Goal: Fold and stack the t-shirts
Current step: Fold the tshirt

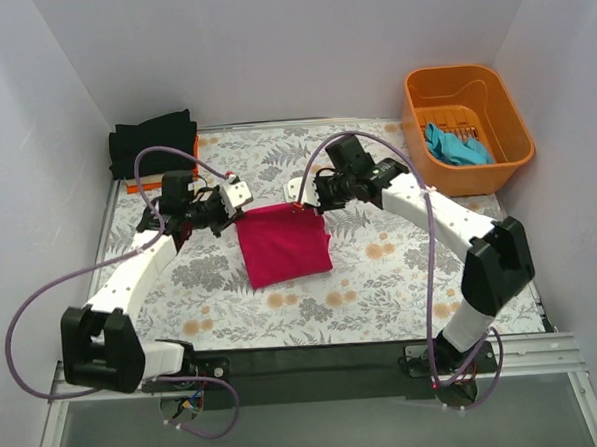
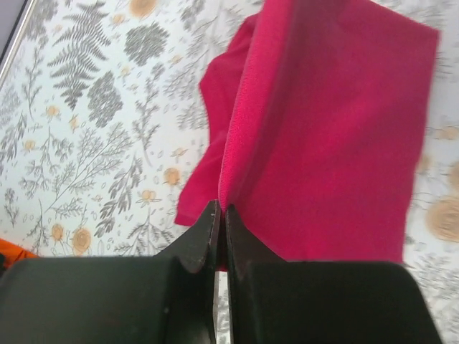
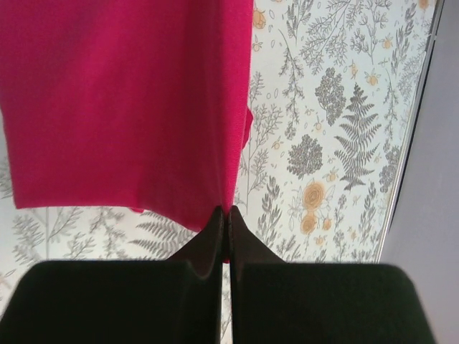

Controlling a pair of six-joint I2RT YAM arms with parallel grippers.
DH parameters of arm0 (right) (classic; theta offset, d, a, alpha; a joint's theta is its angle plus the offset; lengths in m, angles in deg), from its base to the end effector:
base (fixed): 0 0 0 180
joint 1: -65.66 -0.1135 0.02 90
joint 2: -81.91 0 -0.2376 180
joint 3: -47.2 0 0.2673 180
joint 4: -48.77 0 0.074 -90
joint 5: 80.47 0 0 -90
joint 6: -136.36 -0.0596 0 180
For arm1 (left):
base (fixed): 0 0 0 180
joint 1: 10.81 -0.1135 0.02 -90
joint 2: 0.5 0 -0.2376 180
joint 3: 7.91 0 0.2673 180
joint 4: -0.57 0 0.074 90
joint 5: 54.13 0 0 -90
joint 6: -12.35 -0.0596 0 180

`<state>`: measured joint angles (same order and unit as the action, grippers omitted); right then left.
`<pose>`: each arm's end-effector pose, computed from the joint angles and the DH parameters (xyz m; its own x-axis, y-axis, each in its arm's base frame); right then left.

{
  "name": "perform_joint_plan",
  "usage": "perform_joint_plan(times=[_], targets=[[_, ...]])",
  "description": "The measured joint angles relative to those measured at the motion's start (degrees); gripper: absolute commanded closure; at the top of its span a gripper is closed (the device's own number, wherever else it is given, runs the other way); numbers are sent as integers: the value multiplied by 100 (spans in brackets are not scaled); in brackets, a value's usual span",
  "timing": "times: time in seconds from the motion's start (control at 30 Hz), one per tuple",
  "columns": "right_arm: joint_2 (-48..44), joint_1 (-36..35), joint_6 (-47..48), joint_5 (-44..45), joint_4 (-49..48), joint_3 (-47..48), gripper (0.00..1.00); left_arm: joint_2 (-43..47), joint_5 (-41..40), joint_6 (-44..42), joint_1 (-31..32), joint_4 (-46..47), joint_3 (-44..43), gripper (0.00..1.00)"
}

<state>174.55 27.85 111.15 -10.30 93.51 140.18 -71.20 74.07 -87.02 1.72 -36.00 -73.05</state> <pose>0.2966 0.2558 0.2614 0.4596 -0.7207 -0.5191 -0.8273 -0.1348 -0.5453 0.2821 -0.1004 0.2308 -0.5455 0.2523 -0.7993 0.7166 0.6350 -0.2886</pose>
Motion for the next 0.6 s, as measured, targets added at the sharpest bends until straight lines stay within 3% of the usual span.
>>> perform_joint_plan(times=[0.17, 0.4, 0.6], targets=[[1180, 177, 116, -164, -199, 903, 99, -1147, 122, 15, -483, 570, -286, 100], [2859, 457, 153, -221, -479, 1956, 99, -2452, 2, 271, -566, 1384, -448, 100], [3084, 603, 9, -289, -520, 1987, 99, -2997, 79, 581, -560, 1644, -798, 100]])
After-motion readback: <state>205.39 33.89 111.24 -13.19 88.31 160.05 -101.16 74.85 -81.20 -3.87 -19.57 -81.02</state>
